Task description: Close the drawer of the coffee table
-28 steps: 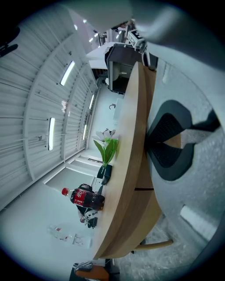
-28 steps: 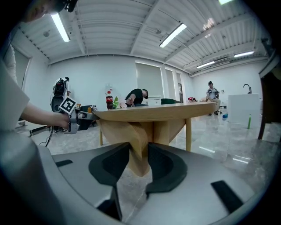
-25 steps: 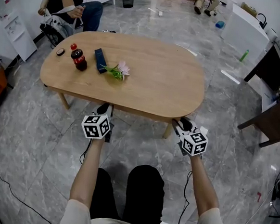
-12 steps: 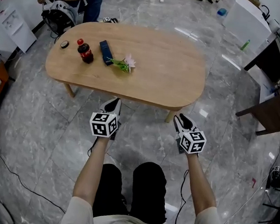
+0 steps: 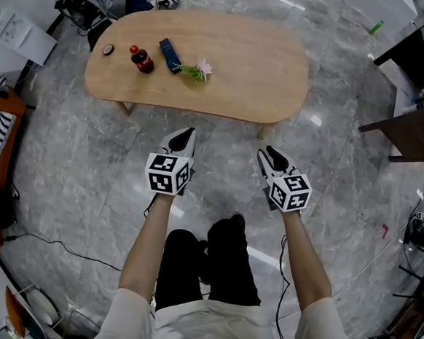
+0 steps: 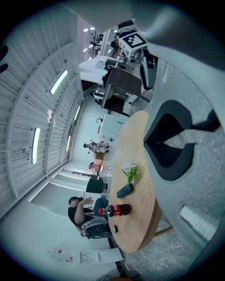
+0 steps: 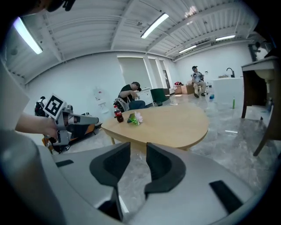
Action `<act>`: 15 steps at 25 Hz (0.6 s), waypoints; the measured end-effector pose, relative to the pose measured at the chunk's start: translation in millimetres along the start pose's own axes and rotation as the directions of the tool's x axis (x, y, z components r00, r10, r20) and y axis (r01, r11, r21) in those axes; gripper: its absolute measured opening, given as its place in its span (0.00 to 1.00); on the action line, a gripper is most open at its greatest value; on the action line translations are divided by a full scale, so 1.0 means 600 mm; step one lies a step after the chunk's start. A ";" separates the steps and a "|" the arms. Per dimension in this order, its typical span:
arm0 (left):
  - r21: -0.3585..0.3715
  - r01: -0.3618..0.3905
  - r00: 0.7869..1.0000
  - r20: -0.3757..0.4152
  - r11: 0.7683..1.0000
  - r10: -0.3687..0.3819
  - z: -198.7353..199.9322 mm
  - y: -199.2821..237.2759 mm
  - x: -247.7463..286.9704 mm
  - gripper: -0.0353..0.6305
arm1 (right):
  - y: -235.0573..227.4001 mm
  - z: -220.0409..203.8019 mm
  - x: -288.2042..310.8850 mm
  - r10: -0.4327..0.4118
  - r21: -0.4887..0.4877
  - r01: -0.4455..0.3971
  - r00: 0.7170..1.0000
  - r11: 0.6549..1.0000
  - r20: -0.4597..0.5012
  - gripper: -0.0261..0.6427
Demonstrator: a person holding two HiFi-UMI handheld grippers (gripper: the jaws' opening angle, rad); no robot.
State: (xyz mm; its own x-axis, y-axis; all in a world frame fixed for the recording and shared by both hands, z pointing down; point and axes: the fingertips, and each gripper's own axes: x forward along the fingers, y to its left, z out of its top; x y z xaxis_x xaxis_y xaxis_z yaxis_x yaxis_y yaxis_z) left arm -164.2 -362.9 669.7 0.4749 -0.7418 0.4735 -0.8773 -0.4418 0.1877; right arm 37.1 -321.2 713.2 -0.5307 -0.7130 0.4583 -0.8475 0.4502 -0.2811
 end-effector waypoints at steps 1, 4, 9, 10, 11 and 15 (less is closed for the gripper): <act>-0.005 0.003 1.000 0.011 1.000 -0.003 0.020 -0.009 -0.019 0.07 | 0.015 0.015 -0.014 0.005 -0.007 -0.005 1.000 1.000 -0.007 0.22; -0.006 0.015 0.999 0.030 1.000 -0.015 0.058 -0.033 -0.077 0.07 | 0.060 0.052 -0.053 0.019 -0.025 -0.019 1.000 1.000 -0.010 0.22; -0.013 0.020 1.000 0.024 1.000 -0.020 0.089 -0.054 -0.155 0.07 | 0.113 0.101 -0.083 0.004 -0.029 -0.004 1.000 1.000 -0.001 0.20; -0.014 0.020 1.000 0.017 1.000 -0.019 0.094 -0.055 -0.171 0.07 | 0.127 0.108 -0.088 0.008 -0.023 -0.008 1.000 1.000 -0.004 0.20; -0.012 0.019 1.000 0.011 1.000 -0.018 0.102 -0.055 -0.186 0.07 | 0.142 0.117 -0.093 0.015 -0.023 -0.015 1.000 1.000 -0.006 0.20; -0.007 0.014 1.000 -0.006 1.000 -0.015 0.126 -0.060 -0.245 0.07 | 0.194 0.140 -0.117 0.037 -0.025 -0.038 0.999 0.999 -0.019 0.20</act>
State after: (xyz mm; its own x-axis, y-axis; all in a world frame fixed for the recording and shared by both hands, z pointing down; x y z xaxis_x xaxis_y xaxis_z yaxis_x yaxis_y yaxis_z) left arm -197.1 -275.9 528.5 0.4872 -0.7324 0.4757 -0.8708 -0.4490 0.2004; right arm -24.6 -264.1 577.2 -0.5618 -0.6853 0.4634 -0.8265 0.4900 -0.2772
